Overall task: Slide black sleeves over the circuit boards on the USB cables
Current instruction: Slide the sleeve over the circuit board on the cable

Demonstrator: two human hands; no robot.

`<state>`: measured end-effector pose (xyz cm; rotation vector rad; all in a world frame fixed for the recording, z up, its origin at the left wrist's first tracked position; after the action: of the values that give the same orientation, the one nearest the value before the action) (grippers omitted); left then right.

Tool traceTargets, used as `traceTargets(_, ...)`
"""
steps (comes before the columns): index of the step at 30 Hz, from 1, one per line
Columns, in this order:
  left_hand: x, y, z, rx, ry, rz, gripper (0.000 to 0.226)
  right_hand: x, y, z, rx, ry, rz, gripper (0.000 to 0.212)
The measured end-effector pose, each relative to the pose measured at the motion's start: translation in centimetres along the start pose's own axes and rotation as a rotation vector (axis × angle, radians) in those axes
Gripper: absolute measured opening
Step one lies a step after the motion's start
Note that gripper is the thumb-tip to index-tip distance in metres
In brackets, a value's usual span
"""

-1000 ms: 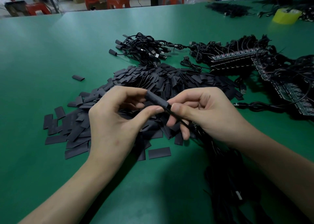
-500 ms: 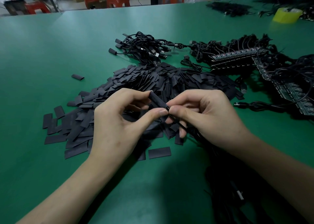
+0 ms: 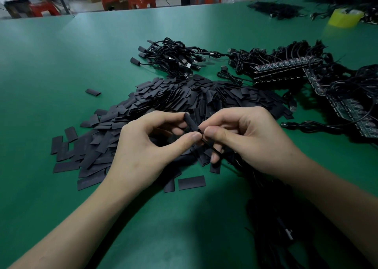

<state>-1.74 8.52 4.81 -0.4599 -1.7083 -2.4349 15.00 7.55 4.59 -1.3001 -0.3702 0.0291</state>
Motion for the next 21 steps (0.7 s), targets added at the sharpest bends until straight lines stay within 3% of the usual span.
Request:
traceTargets(12,-1.0,0.6,-0.4,-0.037,-0.075,0.015,0.036,0.6,-2.4,-0.4,0.164,0.082,-0.399,0.01)
traceTargets(17,-1.5,1.7,-0.7,-0.103,-0.079,0.057,0.035,1.2,-1.4,-0.3,0.08,0.083,-0.285,0.009)
traceTargets(21,-0.6,2.8,-0.5,-0.184,-0.01,0.141,0.036,-0.9,0.4,-0.2,-0.12,-0.119,-0.011,0.011)
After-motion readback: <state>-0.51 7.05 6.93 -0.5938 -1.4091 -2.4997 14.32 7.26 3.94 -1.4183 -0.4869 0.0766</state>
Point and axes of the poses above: each hand's wrist, its own z-axis towards the middle knuckle, its own x-axis out of the back of the hand, y = z × x, the point moved 10 cm from there along z, towards the middle knuckle, and after that the axes turned 3 degrees about -z, right-handed, at the moved point
